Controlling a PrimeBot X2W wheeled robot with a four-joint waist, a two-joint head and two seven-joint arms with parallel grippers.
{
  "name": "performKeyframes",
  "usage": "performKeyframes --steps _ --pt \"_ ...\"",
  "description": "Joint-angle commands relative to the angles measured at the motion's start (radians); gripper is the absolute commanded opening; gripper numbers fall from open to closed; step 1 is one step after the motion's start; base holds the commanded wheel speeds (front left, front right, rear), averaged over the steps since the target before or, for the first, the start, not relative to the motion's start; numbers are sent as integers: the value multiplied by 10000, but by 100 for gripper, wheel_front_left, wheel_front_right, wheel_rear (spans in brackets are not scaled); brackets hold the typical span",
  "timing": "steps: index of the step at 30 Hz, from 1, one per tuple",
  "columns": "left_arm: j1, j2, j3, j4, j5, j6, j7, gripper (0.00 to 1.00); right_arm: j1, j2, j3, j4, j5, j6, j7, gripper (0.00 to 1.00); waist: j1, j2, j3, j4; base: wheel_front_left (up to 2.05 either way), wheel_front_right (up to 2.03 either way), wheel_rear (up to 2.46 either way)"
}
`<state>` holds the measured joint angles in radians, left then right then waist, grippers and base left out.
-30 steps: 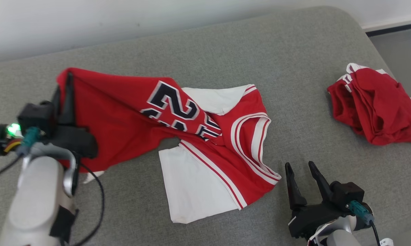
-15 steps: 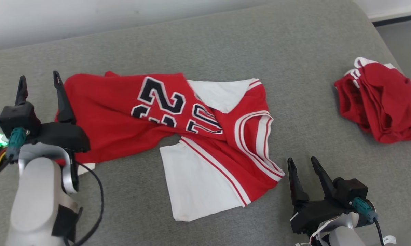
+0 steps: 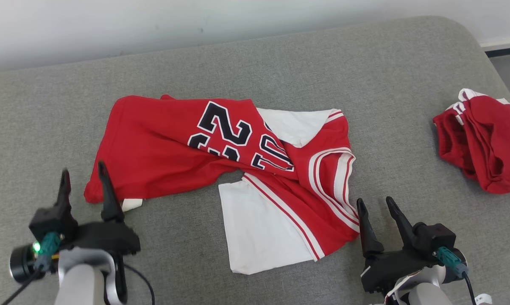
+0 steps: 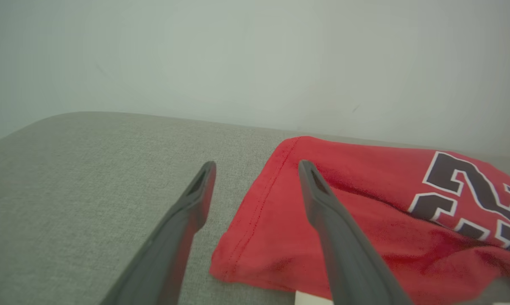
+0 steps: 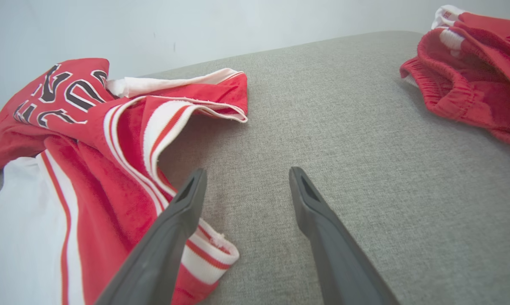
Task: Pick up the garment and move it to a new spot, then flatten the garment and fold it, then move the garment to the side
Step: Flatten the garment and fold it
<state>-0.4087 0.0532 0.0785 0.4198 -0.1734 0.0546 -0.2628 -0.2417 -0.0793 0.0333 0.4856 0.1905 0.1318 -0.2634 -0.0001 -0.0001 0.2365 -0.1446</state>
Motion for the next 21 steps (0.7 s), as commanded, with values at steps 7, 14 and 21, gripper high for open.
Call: performKeyframes --steps 7,14,21 --pt "780 -26 -133 547 -696 392 -28 100 105 -137 85 -38 79 -25 -10 100 1 1 72 -107 0 0 0" --pt "814 -26 8 1064 -864 802 -28 100 101 -184 179 -69 122 -25 -9 100 1 1 127 -280 0 0 0" --pt "460 -32 453 1753 -989 1098 -28 100 -23 -276 216 -151 124 -25 -9 100 1 1 306 -530 0 0 0"
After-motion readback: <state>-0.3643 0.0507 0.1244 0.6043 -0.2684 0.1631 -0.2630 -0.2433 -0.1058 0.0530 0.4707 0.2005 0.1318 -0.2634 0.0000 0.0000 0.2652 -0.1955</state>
